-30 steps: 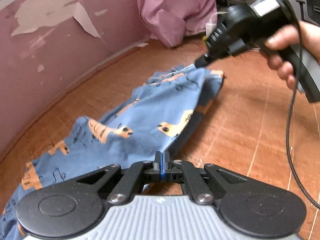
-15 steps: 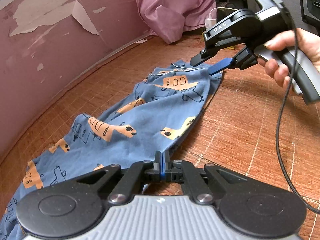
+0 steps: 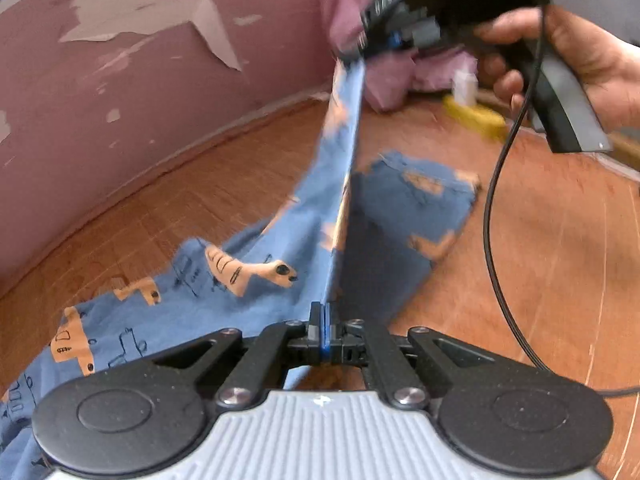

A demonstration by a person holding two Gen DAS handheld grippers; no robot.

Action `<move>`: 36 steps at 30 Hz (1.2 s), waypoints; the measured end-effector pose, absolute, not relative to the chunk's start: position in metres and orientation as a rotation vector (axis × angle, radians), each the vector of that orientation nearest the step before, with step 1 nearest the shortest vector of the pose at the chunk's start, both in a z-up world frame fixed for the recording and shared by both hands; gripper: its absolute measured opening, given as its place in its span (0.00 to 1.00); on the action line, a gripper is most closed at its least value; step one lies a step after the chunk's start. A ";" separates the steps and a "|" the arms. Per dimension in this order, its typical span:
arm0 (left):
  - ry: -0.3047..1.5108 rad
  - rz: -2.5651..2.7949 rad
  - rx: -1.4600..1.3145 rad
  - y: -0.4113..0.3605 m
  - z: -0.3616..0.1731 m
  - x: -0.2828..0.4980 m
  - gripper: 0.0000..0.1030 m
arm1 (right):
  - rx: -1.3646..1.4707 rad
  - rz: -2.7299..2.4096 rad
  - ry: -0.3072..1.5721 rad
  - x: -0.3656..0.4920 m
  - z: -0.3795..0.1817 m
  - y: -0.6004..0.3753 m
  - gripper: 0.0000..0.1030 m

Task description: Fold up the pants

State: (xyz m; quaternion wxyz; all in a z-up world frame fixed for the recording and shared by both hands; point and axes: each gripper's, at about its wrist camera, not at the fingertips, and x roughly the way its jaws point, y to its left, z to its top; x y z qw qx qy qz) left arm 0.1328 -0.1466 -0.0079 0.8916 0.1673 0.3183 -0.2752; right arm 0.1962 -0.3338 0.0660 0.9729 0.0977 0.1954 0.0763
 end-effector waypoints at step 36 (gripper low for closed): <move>0.780 -0.763 0.349 -0.140 -0.023 0.135 0.44 | -0.189 -0.297 0.683 0.108 -0.051 -0.323 0.54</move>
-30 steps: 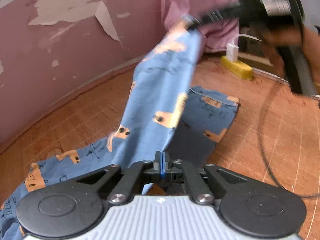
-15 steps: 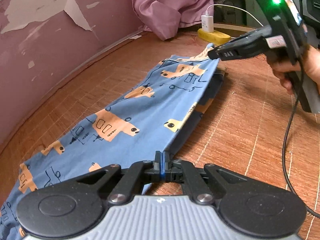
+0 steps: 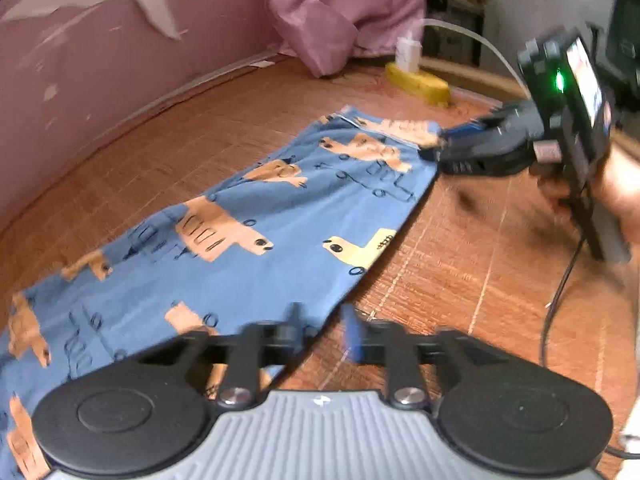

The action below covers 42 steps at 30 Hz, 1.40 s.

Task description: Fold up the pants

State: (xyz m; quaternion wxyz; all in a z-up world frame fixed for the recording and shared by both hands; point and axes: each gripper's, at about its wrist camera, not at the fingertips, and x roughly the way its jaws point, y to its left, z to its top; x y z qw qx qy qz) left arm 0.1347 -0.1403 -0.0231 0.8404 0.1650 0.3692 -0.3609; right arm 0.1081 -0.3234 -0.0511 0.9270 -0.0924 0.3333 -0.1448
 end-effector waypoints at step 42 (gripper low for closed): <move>0.776 -0.696 0.679 0.003 -0.030 0.268 0.03 | -0.232 1.189 0.734 0.374 -0.009 -0.126 0.58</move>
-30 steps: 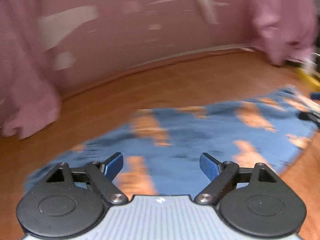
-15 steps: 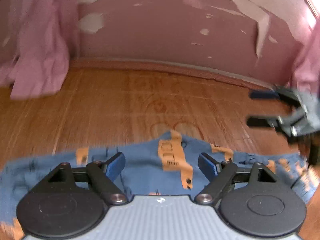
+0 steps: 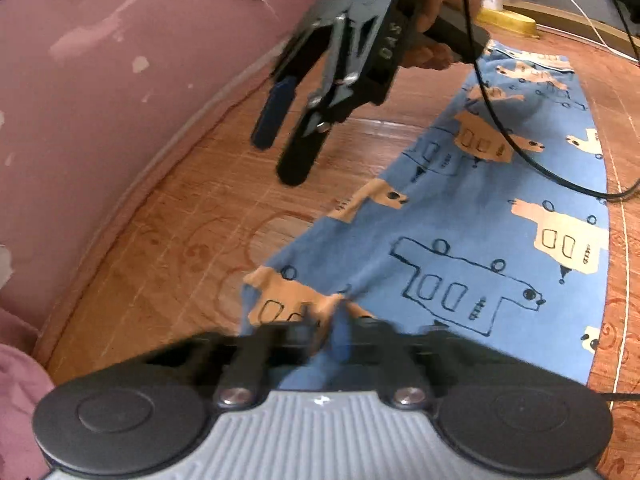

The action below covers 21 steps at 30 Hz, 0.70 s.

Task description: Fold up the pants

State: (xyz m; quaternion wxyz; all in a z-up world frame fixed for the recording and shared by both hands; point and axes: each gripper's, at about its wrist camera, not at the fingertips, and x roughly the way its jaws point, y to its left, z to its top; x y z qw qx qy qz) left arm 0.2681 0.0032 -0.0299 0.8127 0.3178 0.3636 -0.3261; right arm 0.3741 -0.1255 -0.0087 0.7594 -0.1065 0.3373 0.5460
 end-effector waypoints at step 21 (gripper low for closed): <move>0.508 -0.654 0.835 0.007 -0.048 0.208 0.00 | 0.067 1.313 1.300 0.411 -0.034 -0.059 0.33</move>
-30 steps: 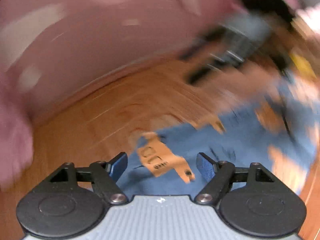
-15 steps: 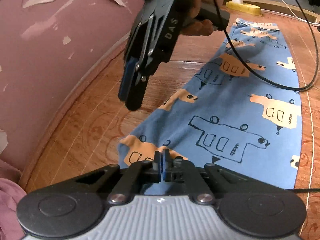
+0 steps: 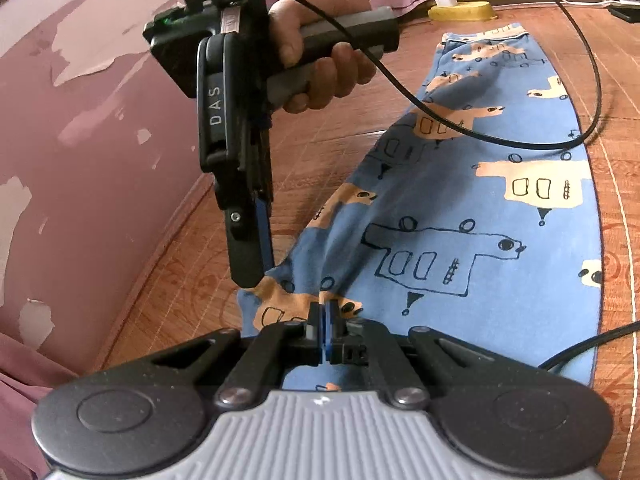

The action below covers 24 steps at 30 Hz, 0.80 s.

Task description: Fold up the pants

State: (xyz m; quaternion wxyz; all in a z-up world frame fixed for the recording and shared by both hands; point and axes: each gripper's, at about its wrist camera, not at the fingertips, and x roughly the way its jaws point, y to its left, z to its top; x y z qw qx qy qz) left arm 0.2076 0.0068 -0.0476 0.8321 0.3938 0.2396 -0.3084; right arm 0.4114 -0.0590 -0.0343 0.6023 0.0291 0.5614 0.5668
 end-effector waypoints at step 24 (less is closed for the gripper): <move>0.811 -0.375 0.232 0.117 -0.024 0.194 0.15 | -0.174 1.092 1.072 0.405 -0.026 -0.062 0.39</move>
